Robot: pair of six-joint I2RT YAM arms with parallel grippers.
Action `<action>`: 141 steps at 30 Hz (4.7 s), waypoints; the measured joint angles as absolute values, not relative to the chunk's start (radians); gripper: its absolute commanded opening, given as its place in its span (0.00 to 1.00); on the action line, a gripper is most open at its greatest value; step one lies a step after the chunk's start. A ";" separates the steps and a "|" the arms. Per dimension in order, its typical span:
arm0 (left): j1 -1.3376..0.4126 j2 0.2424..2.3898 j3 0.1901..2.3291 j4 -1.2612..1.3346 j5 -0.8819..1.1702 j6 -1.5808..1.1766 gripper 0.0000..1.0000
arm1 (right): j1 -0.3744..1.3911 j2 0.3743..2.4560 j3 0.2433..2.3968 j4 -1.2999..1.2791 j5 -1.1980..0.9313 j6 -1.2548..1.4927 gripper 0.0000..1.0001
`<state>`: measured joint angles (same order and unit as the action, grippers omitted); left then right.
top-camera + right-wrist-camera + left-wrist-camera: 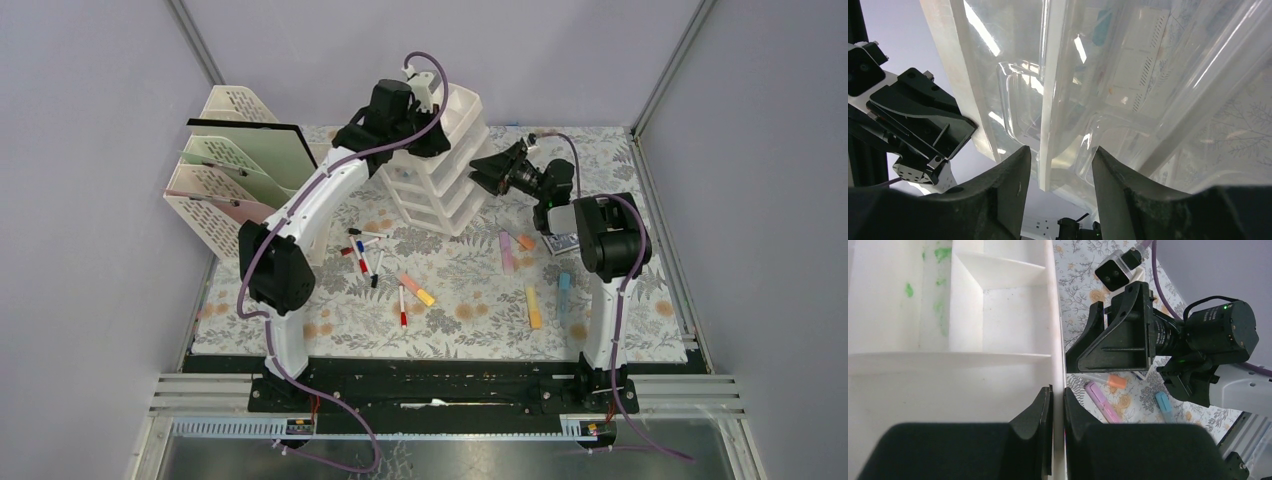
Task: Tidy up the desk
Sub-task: Open the drawer in the storage box, then place the storage box at the center of the board, then pick up the stationery from the center of the board.
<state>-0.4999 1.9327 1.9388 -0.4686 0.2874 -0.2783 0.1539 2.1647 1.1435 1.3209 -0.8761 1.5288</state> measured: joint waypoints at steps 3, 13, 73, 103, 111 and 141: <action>-0.506 1.937 1.938 -0.468 0.285 -0.263 0.00 | 0.141 2.164 1.127 1.336 -0.882 1.546 0.52; -0.515 1.951 1.938 -0.434 0.257 -0.229 0.00 | 0.061 2.137 1.062 1.433 -0.918 1.609 0.46; -0.383 1.340 1.414 -0.145 0.162 -0.314 0.99 | -0.082 1.412 1.251 -0.620 -0.801 -0.419 0.88; -0.326 0.949 0.620 -0.253 0.303 -0.944 0.99 | -0.148 1.335 1.013 -0.671 -0.794 -0.489 0.90; -0.512 1.017 0.607 -0.288 0.119 -1.165 0.98 | -0.151 1.323 0.967 -0.615 -0.798 -0.466 0.91; -0.773 1.715 1.071 -0.626 -0.184 -1.390 0.52 | -0.167 1.302 0.918 -0.536 -0.806 -0.436 0.94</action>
